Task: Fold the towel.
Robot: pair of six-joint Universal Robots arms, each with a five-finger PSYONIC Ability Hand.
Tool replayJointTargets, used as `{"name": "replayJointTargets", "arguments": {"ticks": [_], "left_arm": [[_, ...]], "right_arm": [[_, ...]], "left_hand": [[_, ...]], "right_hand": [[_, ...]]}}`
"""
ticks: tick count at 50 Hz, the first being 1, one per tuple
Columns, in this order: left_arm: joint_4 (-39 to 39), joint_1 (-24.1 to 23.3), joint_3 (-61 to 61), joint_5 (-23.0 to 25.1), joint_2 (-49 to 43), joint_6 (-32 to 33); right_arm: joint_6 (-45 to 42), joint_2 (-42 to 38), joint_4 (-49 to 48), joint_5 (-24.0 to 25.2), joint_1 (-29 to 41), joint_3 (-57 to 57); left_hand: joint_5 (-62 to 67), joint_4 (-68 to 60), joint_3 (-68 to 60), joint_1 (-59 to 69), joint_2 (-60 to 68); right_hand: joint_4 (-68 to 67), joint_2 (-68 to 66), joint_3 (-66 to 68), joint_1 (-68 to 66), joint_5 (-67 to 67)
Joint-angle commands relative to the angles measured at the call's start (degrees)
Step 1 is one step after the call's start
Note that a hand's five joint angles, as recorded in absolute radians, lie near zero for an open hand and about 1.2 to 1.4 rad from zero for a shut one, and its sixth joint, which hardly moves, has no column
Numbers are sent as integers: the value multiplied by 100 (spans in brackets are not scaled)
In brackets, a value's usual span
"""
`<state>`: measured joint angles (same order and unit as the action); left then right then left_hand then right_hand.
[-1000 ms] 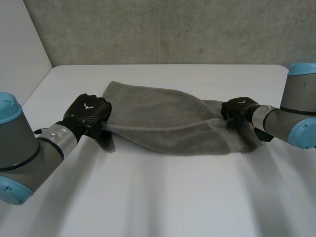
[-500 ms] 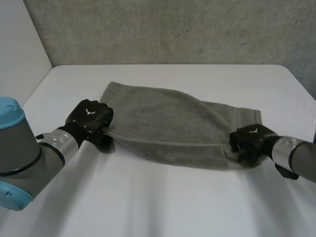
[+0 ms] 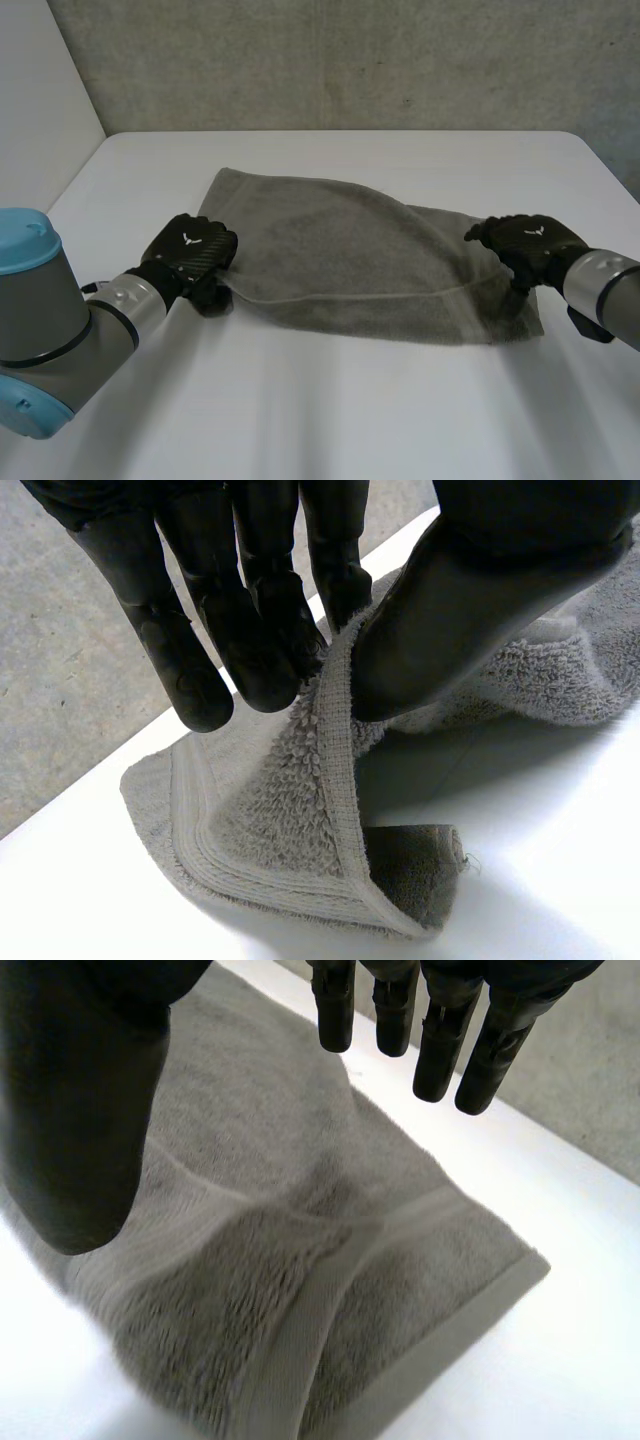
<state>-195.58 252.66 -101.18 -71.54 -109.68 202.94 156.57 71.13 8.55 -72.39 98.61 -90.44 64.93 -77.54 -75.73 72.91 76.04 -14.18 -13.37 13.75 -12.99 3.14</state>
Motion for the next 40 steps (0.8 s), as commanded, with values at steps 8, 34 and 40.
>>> {"name": "replayJointTargets", "arguments": {"ticks": [8,34,40], "left_arm": [[2,2,-16,0,34,0],[-6,99,-7,9,43,0],[-6,117,2,9,34,9]], "right_arm": [[5,-1233,6,-566,642,1178],[-698,-1761,726,-1102,590,1503],[-662,-1417,832,-1075,581,1380]], "left_hand": [[507,-246,-427,709,396],[507,-246,-427,709,396],[507,-246,-427,709,396]], "right_hand": [[418,337,-375,299,-314],[-2799,-2879,2841,-2917,2902],[-3880,-3961,3923,-3999,3983]]}}
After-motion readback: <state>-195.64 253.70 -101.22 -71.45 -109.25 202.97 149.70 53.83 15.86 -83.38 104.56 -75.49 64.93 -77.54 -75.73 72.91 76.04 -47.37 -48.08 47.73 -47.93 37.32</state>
